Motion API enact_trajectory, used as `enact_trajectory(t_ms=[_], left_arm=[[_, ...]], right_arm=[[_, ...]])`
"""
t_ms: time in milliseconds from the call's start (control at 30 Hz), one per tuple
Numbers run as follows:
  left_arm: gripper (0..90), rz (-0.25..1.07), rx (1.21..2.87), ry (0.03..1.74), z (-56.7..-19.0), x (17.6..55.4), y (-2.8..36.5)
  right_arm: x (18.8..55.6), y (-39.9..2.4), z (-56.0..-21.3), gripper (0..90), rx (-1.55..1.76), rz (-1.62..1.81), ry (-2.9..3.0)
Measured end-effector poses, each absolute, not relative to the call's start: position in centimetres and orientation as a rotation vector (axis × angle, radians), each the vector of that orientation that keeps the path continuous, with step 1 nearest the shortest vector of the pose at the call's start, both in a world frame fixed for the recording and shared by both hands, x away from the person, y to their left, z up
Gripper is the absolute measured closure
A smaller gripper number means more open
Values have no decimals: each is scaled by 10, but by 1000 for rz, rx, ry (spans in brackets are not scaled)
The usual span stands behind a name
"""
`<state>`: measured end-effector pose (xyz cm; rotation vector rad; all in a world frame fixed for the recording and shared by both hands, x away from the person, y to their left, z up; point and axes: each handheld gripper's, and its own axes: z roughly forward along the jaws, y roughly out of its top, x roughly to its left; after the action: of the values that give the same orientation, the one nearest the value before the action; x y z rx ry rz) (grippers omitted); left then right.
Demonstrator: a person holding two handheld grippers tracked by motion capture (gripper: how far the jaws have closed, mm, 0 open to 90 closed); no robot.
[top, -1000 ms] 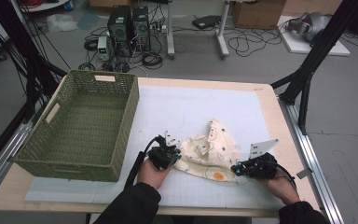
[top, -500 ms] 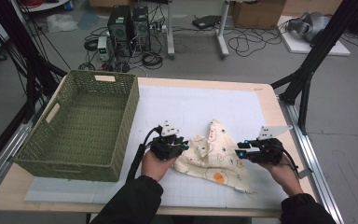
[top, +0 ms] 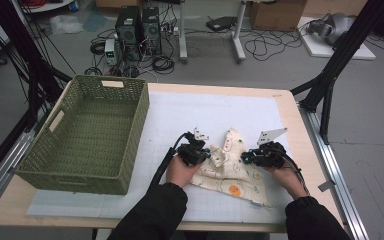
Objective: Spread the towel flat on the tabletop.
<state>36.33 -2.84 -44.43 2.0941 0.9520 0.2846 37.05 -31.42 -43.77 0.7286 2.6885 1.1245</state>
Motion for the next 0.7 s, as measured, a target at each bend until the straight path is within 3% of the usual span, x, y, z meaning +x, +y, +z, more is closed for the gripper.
enact_trajectory(t_ms=[167, 500, 700], left_arm=[[898, 358, 2117, 970, -440, 359, -26], [898, 464, 2039, 1041, -427, 337, 14], [898, 440, 2040, 1053, -430, 320, 26]], right_arm=[[370, -316, -436, 879, 731, 1140, 2696], [354, -320, -423, 881, 670, 1175, 2680], [334, -327, -425, 882, 660, 1150, 2698]])
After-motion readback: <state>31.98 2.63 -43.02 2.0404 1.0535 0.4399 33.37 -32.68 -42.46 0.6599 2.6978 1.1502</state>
